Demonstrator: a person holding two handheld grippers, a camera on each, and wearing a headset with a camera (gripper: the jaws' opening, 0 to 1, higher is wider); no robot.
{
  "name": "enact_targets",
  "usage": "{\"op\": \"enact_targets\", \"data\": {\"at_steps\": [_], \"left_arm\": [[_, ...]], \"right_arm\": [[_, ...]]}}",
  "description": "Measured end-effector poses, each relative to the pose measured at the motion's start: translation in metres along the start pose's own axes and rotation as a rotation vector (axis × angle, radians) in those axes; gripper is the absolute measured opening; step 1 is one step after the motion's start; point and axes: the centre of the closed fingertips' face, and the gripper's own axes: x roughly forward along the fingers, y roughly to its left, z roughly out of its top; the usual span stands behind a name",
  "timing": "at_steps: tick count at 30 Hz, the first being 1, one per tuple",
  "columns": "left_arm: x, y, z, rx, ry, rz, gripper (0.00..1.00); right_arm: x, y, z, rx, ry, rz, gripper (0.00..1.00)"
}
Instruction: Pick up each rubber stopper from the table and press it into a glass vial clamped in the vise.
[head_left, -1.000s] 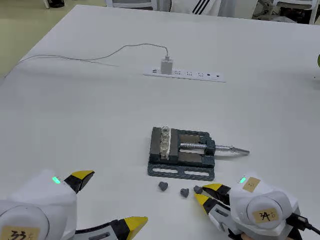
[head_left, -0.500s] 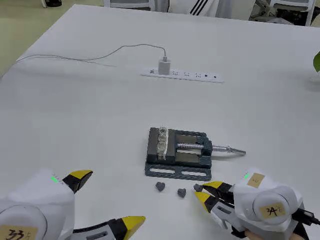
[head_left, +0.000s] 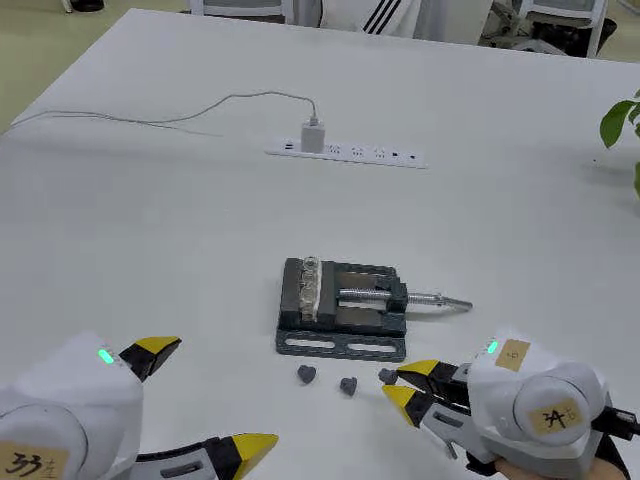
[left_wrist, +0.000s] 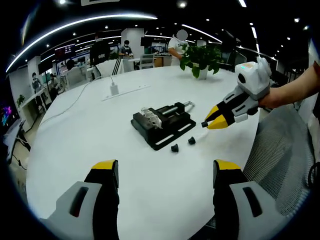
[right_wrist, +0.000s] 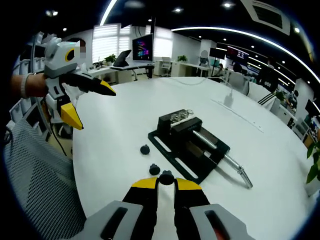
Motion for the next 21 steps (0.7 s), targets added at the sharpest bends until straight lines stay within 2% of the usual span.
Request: {"op": "enact_targets", "data": {"at_steps": [9,12,18,21], "left_arm": [[0.002,-0.009,0.013,0.026,-0.006,-0.052,0.74],[0.001,-0.01,0.014,0.032,-0.004,-0.061,0.74],[-0.007,-0.011,0.011,0.039,-0.004,-0.07,0.73],[-0.009,-0.01,0.007,0.036,-0.002,-0.066,0.73]], "right_arm": [[-0.02,-0.001,0.009,0.004,0.039,0.022,0.07],[-0.025,-0.002,0.011,0.007,0.06,0.039,0.07],[-0.033,-0.006,0.023,-0.032,0.091,0.076,0.07],[-0.034,-0.01,0.029,-0.092,0.121,0.093,0.07]]}}
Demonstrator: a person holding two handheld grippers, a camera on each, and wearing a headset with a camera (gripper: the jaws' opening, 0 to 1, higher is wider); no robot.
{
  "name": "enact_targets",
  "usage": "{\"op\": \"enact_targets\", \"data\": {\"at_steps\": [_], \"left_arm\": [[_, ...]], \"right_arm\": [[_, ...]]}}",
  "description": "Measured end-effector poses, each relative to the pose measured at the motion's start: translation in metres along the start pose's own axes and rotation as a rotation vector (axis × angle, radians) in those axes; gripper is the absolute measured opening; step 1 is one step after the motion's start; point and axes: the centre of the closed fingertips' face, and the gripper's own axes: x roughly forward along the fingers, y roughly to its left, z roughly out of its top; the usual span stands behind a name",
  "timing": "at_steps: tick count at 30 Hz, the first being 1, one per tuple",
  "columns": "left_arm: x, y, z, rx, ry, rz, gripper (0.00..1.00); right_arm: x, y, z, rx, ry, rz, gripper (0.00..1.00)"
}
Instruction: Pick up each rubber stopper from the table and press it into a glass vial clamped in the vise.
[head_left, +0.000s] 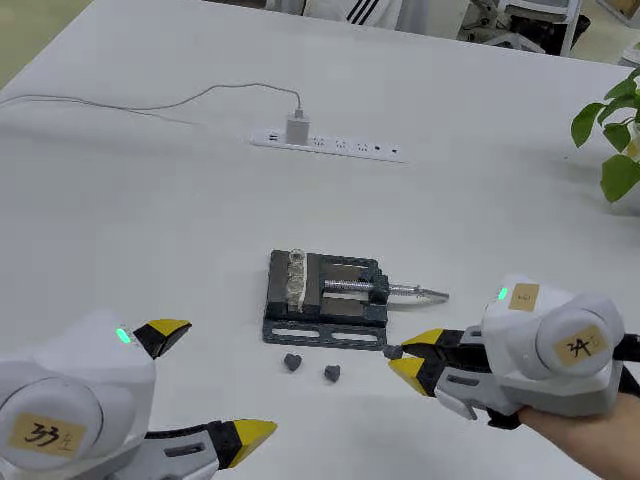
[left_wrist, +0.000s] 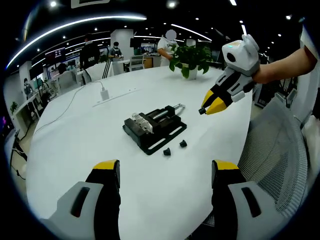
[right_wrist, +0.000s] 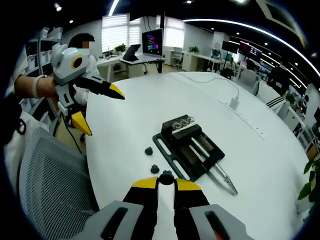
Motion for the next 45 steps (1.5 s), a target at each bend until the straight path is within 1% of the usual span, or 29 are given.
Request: {"op": "enact_targets", "data": {"at_steps": [3,4,6,8,9,14,18,23,28,30,31,33,34,38,41,45], "left_arm": [[-0.002,0.001,-0.005,-0.002,0.004,0.004,0.73],[-0.003,0.002,-0.006,-0.005,0.003,0.006,0.73],[-0.003,0.003,-0.009,-0.008,0.004,0.007,0.73],[-0.003,0.004,-0.012,-0.011,0.007,0.009,0.72],[-0.003,0.005,-0.013,-0.013,0.007,0.012,0.72],[-0.004,0.009,-0.016,-0.025,0.001,0.023,0.72],[-0.004,0.012,-0.018,-0.03,-0.003,0.032,0.72],[-0.005,0.015,-0.02,-0.019,-0.006,0.047,0.72],[-0.006,0.016,-0.023,-0.026,-0.008,0.054,0.72],[-0.006,0.017,-0.023,-0.028,-0.01,0.056,0.72],[-0.006,0.017,-0.023,-0.029,-0.01,0.058,0.72],[-0.007,0.017,-0.024,-0.032,-0.01,0.06,0.72],[-0.007,0.017,-0.024,-0.033,-0.01,0.06,0.72],[-0.007,0.019,-0.026,-0.034,-0.007,0.063,0.71],[-0.007,0.02,-0.027,-0.036,-0.006,0.065,0.71],[-0.006,0.021,-0.027,-0.039,-0.006,0.066,0.71]], "right_arm": [[0.001,-0.004,0.005,-0.05,0.029,0.022,0.07],[0.002,-0.006,0.007,-0.078,0.048,0.036,0.07],[0.004,-0.008,0.01,-0.103,0.066,0.046,0.07],[0.006,-0.01,0.013,-0.131,0.088,0.068,0.07],[0.008,-0.011,0.015,-0.166,0.102,0.081,0.07],[0.016,-0.014,0.023,-0.208,0.152,0.123,0.07],[0.022,-0.016,0.025,-0.235,0.196,0.159,0.07],[0.029,-0.019,0.03,-0.278,0.246,0.2,0.07],[0.035,-0.026,0.04,-0.318,0.29,0.233,0.07],[0.038,-0.028,0.043,-0.331,0.32,0.253,0.07],[0.038,-0.028,0.044,-0.336,0.344,0.272,0.07],[0.041,-0.03,0.049,-0.357,0.352,0.284,0.07],[0.042,-0.031,0.051,-0.365,0.372,0.298,0.07],[0.046,-0.033,0.062,-0.392,0.402,0.323,0.07],[0.049,-0.036,0.068,-0.411,0.426,0.335,0.07],[0.052,-0.037,0.074,-0.447,0.462,0.363,0.06]]}}
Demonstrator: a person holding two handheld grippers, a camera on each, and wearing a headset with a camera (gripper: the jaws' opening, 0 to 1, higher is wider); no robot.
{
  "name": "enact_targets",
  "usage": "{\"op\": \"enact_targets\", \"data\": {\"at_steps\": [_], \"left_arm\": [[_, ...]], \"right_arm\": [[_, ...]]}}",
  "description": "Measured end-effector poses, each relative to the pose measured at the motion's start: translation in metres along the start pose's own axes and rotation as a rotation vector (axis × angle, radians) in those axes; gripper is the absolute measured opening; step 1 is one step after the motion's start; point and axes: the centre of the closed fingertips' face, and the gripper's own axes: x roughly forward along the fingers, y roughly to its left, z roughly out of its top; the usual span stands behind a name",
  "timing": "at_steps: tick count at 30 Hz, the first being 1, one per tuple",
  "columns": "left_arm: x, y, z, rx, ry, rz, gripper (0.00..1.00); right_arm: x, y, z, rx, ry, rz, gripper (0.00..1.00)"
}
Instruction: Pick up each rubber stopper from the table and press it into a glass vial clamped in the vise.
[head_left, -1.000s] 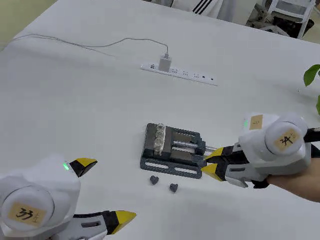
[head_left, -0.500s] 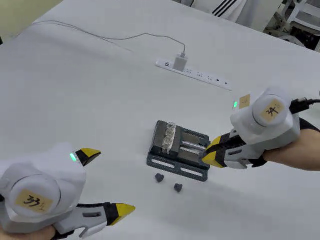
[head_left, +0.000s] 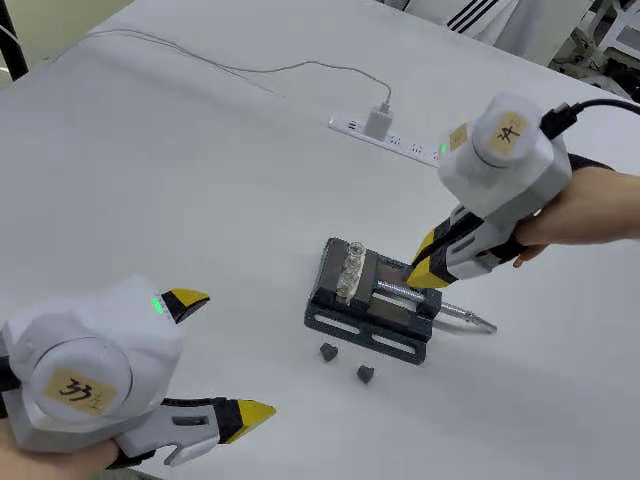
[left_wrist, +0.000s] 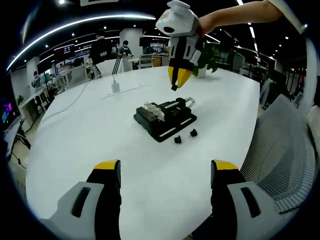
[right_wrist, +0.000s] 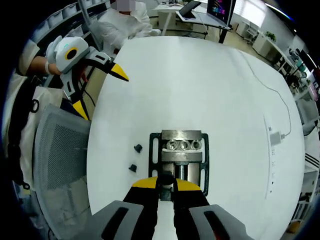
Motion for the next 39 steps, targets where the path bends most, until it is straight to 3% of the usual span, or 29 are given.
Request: {"op": "enact_targets", "data": {"at_steps": [19,25,39], "left_arm": [[0.008,-0.002,-0.001,0.013,0.017,-0.026,0.71],[0.01,-0.001,-0.003,0.009,0.022,-0.029,0.71],[0.016,-0.003,-0.007,-0.009,0.027,-0.037,0.71]], "right_arm": [[0.01,-0.039,0.015,-0.141,0.192,0.082,0.06],[0.021,-0.05,0.027,-0.158,0.212,0.106,0.06],[0.039,-0.052,0.032,-0.176,0.266,0.13,0.06]]}}
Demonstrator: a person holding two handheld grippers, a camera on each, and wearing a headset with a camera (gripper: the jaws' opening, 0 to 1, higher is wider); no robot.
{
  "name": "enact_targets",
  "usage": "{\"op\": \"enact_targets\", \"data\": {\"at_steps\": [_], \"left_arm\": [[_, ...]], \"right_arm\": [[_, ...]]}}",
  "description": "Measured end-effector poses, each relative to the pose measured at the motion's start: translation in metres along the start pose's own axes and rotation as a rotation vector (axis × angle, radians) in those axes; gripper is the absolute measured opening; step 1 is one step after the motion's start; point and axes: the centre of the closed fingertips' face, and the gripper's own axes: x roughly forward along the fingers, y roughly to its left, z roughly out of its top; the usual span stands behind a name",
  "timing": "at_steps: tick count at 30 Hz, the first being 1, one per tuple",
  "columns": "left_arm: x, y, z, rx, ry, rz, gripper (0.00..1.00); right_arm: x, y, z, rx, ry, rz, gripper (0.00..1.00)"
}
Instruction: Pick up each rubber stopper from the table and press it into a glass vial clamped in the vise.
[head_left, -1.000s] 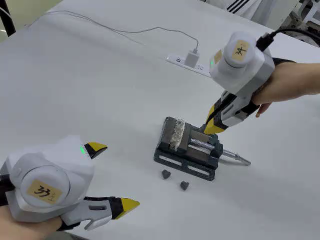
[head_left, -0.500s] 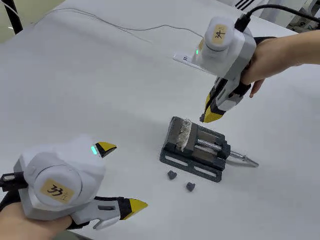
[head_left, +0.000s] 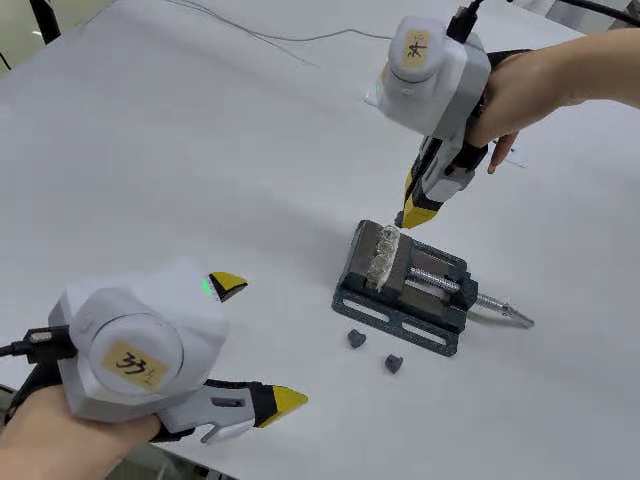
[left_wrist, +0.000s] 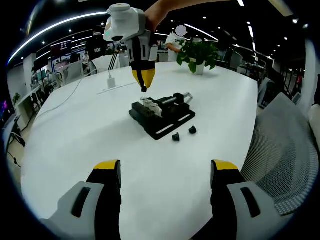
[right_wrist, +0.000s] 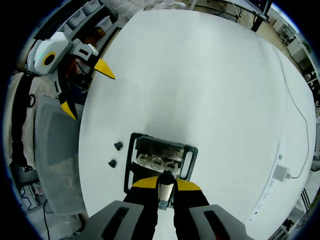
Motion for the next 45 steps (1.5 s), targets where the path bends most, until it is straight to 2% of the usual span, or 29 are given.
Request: {"op": "enact_targets", "data": {"at_steps": [12,17,36,45], "left_arm": [[0.003,0.0,-0.002,-0.008,0.001,-0.008,0.71],[0.004,0.002,-0.004,-0.013,0.004,-0.008,0.71],[0.008,-0.001,-0.009,-0.027,0.015,-0.021,0.7],[0.009,0.0,-0.01,-0.033,0.015,-0.022,0.7]], "right_arm": [[0.008,-0.005,0.002,0.014,0.016,0.021,0.06],[0.01,-0.003,0.002,0.018,0.02,0.032,0.06],[0.017,-0.009,0.0,0.024,0.038,0.035,0.06],[0.014,0.0,0.001,0.089,0.061,0.043,0.06]]}}
